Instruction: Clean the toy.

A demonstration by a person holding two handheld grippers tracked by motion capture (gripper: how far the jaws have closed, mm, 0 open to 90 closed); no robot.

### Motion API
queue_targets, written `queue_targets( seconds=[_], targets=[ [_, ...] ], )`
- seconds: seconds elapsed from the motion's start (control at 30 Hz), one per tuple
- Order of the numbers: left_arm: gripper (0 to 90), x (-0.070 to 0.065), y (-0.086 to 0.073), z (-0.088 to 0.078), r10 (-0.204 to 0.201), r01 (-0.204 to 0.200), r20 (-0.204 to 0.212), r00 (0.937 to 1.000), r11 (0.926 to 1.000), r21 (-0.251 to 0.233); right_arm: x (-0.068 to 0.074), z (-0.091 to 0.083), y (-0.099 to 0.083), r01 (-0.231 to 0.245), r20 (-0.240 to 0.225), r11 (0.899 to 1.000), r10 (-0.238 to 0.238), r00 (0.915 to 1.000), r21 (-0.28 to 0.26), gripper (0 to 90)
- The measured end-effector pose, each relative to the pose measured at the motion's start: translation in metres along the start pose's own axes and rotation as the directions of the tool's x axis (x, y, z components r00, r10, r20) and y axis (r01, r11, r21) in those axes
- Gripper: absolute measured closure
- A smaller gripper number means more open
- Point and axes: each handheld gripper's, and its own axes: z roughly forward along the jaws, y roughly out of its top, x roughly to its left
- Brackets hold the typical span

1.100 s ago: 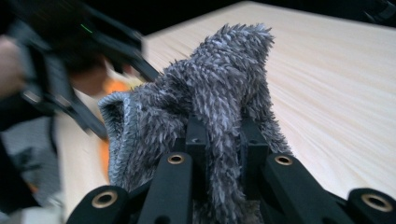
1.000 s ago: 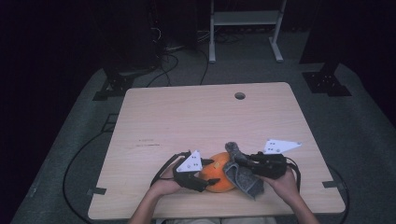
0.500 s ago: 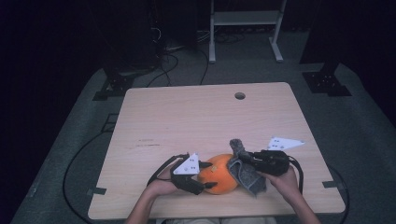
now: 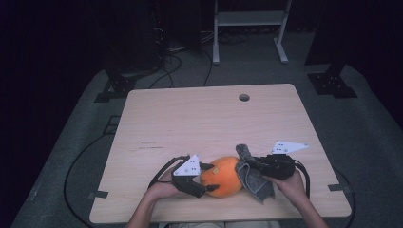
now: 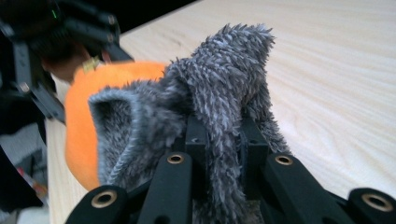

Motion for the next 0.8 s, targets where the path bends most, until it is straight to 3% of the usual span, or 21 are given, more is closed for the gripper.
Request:
queue_targets(
  seconds=[0.1, 0.13, 0.17, 0.2, 0.23, 0.37, 0.47, 0.6, 0.67, 0.73, 0.77, 0.8],
  targets=[
    [32.1, 0.003, -0.003, -0.003, -0.014, 0.014, 0.003, 0.9999, 0.9999, -0.005, -0.003, 0.006, -0.005, -0.017, 0.017, 0.997, 0.016, 0.9997, 0.079, 77.2],
    [31.9, 0.003, -0.003, -0.003, -0.014, 0.014, 0.003, 0.9999, 0.9999, -0.005, -0.003, 0.006, -0.005, -0.017, 0.017, 0.997, 0.016, 0.9997, 0.079, 77.2],
    [31.7, 0.004, -0.003, -0.004, -0.02, 0.02, 0.004, 0.9998, 0.9998, -0.008, -0.002, 0.007, -0.007, 0.004, 0.068, 0.989, -0.014, 0.9976, 0.146, 77.2],
    [31.7, 0.005, -0.004, -0.004, -0.022, 0.022, 0.004, 0.9998, 0.9997, -0.009, -0.002, 0.007, -0.007, 0.004, 0.068, 0.989, -0.014, 0.9976, 0.146, 77.2],
    [30.9, 0.006, -0.004, -0.003, -0.028, 0.028, 0.003, 0.9996, 0.9995, -0.012, -0.003, 0.005, -0.007, -0.003, 0.066, 0.99, -0.007, 0.9978, 0.144, 77.2],
    [29.1, 0.006, -0.004, -0.001, -0.032, 0.032, 0.0, 0.9995, 0.9994, -0.013, -0.001, -0.002, 0.003, -0.013, 0.004, 1.0, 0.012, 0.9999, 0.008, 77.2],
    [28.9, 0.007, -0.004, -0.003, -0.036, 0.036, -0.005, 0.9993, 0.9993, -0.01, 0.004, 0.009, 0.004, 0.02, 0.014, 0.999, -0.021, 0.9997, 0.03, 77.2],
    [28.5, 0.008, -0.005, -0.003, -0.039, 0.039, -0.004, 0.9992, 0.9992, -0.013, -0.003, 0.011, -0.003, -0.001, 0.036, 0.997, -0.002, 0.9994, 0.072, 77.3],
    [28.5, 0.006, -0.003, -0.001, -0.036, 0.036, 0.001, 0.9993, 0.9993, -0.011, -0.009, 0.008, -0.008, -0.011, 0.071, 0.995, 0.004, 0.9975, 0.101, 77.2],
    [28.2, 0.005, -0.003, 0.001, -0.033, 0.033, 0.005, 0.9995, 0.9994, -0.009, -0.008, 0.003, -0.003, -0.017, 0.062, 0.999, 0.015, 0.998, 0.033, 77.2],
    [28.2, 0.005, -0.003, 0.001, -0.033, 0.033, 0.005, 0.9995, 0.9994, -0.009, -0.008, 0.003, -0.003, -0.017, 0.062, 0.999, 0.015, 0.998, 0.033, 77.2],
    [28.1, 0.003, -0.001, 0.002, -0.022, 0.022, 0.005, 0.9998, 0.9998, -0.005, -0.006, 0.002, 0.003, -0.023, 0.029, 0.999, 0.024, 0.9993, -0.04, 77.2]
  ],
)
